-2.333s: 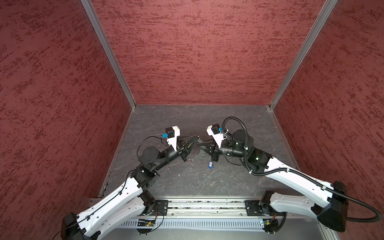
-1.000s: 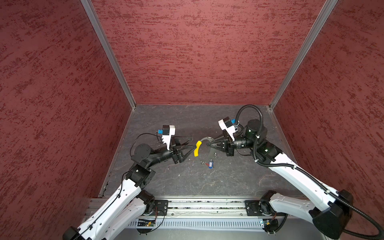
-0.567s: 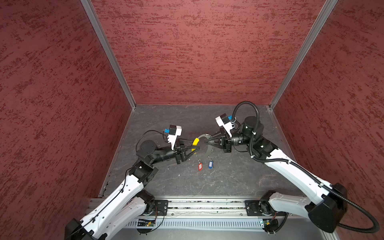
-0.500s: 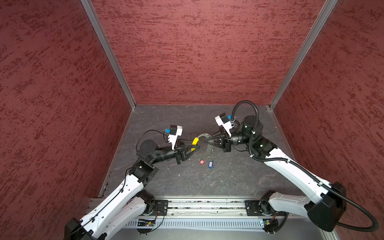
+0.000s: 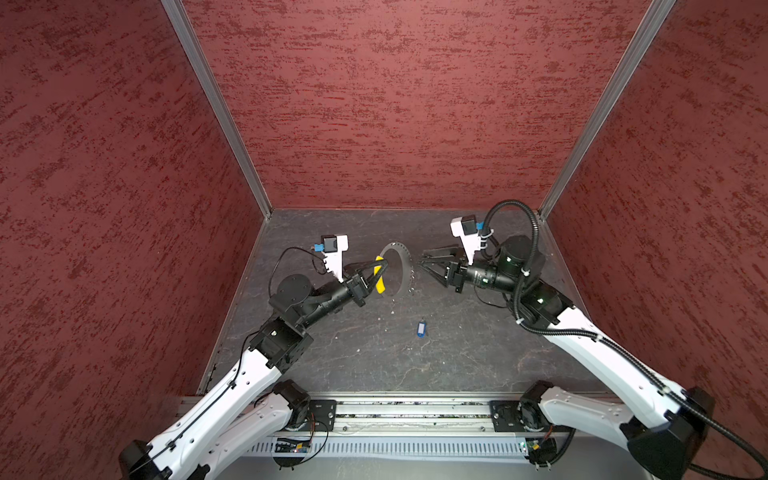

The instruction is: Remove the keys from the keyring

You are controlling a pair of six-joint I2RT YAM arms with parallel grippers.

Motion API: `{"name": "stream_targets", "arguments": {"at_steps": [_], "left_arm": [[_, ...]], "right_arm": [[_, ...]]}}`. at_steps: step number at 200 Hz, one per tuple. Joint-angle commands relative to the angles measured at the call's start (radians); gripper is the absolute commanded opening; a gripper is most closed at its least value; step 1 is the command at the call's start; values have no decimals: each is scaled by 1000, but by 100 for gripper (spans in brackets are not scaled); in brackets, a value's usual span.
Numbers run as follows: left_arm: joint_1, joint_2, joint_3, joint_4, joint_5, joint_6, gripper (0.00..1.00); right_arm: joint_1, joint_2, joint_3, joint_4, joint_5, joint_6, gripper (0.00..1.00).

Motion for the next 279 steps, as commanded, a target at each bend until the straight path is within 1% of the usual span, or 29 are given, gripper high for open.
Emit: {"name": "stream_targets", "arguments": {"at_steps": [1, 13, 25, 49, 86, 112, 137, 153, 226, 242, 279], "left_arm": [[-14, 13, 27, -25, -231, -86, 0], [-29, 33, 33, -22, -304, -118, 0], [-40, 51, 39, -15, -354, -148, 0], [-56, 84, 55, -4, -407, -180, 0], [-88, 104, 74, -23, -478, -197, 0], [-104, 104, 72, -16, -487, -192, 0], [-110, 101, 71, -19, -492, -192, 0], [-115, 97, 70, -16, -492, -194, 0], [-130, 99, 66, -9, -490, -191, 0], [-131, 99, 66, -11, -492, -188, 0], [-131, 92, 59, -9, -503, -187, 0]], "right_arm": [[22, -17, -39, 23, 102, 35, 45], [54, -8, -49, 27, 110, 37, 45], [95, -1, -58, 26, 146, 26, 45], [160, 11, -81, 37, 216, -5, 45], [214, 52, -77, 52, 214, -31, 42], [236, 86, -68, 48, 253, -57, 40], [242, 112, -47, 34, 252, -80, 39], [246, 125, -38, 33, 253, -89, 37], [247, 146, -12, 39, 270, -116, 22], [247, 153, -10, 43, 268, -116, 16], [249, 153, -9, 44, 264, -122, 8]]}}
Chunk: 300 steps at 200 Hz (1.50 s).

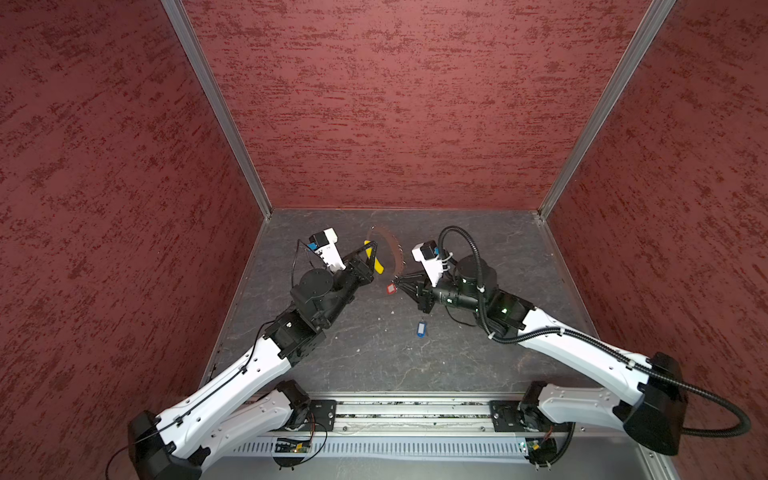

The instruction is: Remove the keys from the keyring

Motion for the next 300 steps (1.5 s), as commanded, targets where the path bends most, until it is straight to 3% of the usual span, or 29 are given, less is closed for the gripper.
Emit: {"name": "stream_targets", "arguments": {"at_steps": [1, 28, 91, 193, 243, 300], "left_arm": [[-9, -14, 11, 14, -5, 2, 0], [-11, -12, 10, 11, -10, 1, 0], [-12, -25, 10, -40, -72, -9, 0], [-11, -18, 16, -68, -63, -30, 0], [-11, -41, -17, -62, -44, -48, 37], [-3, -137, -63, -144, -19, -7, 58]], "right_arm": [[7, 0, 43, 30, 10, -14, 8], [7, 1, 44, 28, 8, -17, 0], [34, -26, 37, 18, 94, -44, 0], [82, -56, 61, 20, 207, -123, 0], [83, -69, 75, 7, 257, -134, 0], [33, -90, 97, -43, 210, -165, 0]]}}
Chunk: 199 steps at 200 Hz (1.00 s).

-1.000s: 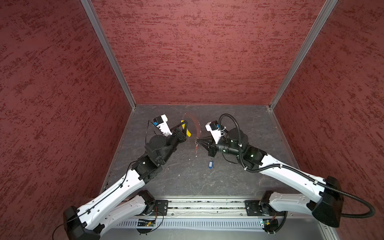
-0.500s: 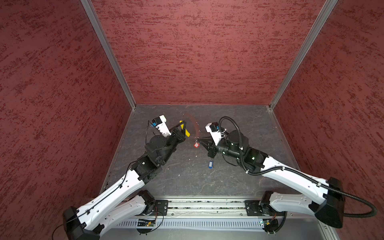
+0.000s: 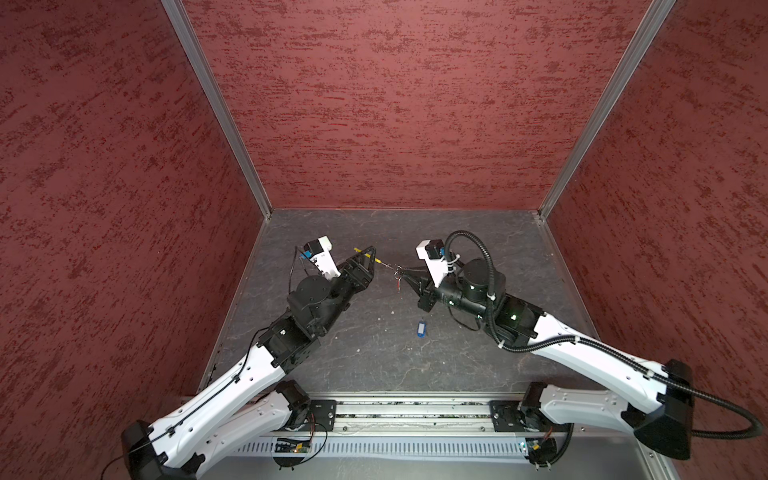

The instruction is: Remove the keys from the keyring

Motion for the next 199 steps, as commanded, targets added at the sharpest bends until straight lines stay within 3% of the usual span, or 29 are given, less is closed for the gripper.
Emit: {"name": "stream_targets", "arguments": {"at_steps": [1, 30, 44, 77, 111, 136, 167, 199], "left_arm": [[5, -51, -17, -54, 21, 34, 59], [32, -115, -47, -88, 94, 92, 66], [61, -126, -58, -77, 188, 134, 68], [208, -99, -87, 67, 573, 222, 68], [335, -20, -116, 304, 926, 243, 59], [328, 47, -91, 403, 1087, 285, 53], [273, 86, -79, 498, 1196, 339, 49], [204, 77, -60, 431, 1218, 423, 44]], "right_arm": [[-29, -32, 51, -14, -19, -40, 0], [-69, -45, 64, -66, -112, -70, 0], [-92, -57, 64, -83, -167, -77, 0], [-149, -84, 66, -137, -289, -111, 0], [-185, -116, 58, -177, -438, -142, 0], [-205, -140, 29, -165, -545, -132, 0], [-234, -155, -8, -111, -667, -76, 0], [-242, -157, -22, -78, -738, -32, 0]]}}
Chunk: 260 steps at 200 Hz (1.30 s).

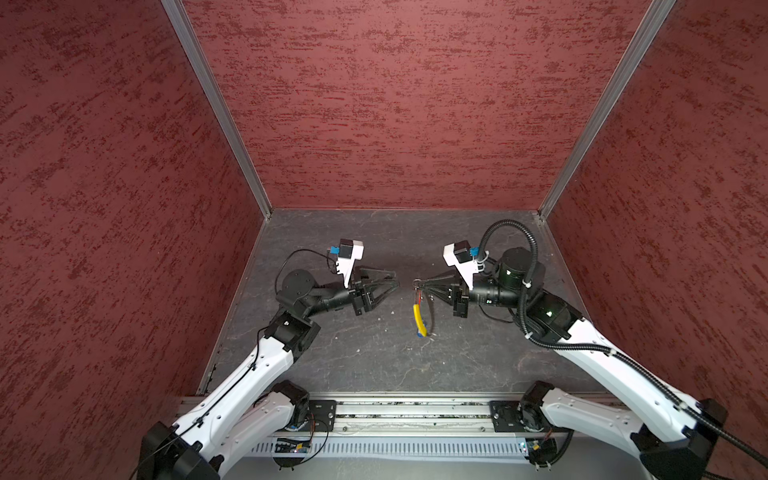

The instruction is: Remove the keys from the keyring

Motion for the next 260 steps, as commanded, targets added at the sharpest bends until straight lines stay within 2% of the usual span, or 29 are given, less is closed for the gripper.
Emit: {"name": "stream_targets", "arguments": {"at_steps": [1, 63, 88, 113, 153, 176, 227, 260], "left_arm": [[-34, -12, 34, 25, 87, 89, 43], [-55, 6, 64, -11, 60, 110, 33], [-77, 17, 80, -5, 77, 113, 32], [-105, 31, 95, -39, 76, 136, 25], [-104, 32, 101, -76, 35, 139, 24], [-105, 38, 108, -84, 36, 140, 16], [-112, 49, 112, -76, 43, 130, 13], [-113, 40, 113, -83, 31, 134, 1]], "right_arm": [[-10, -13, -13, 71, -114, 33, 0], [-10, 15, -6, 81, -194, 61, 0], [-10, 16, -4, 80, -186, 65, 0], [-9, 18, -1, 83, -175, 66, 0], [-9, 13, 0, 95, -162, 76, 0], [-9, 9, 0, 107, -151, 83, 0], [-7, 21, 2, 122, -141, 98, 0], [-9, 23, 2, 123, -133, 100, 0]]}}
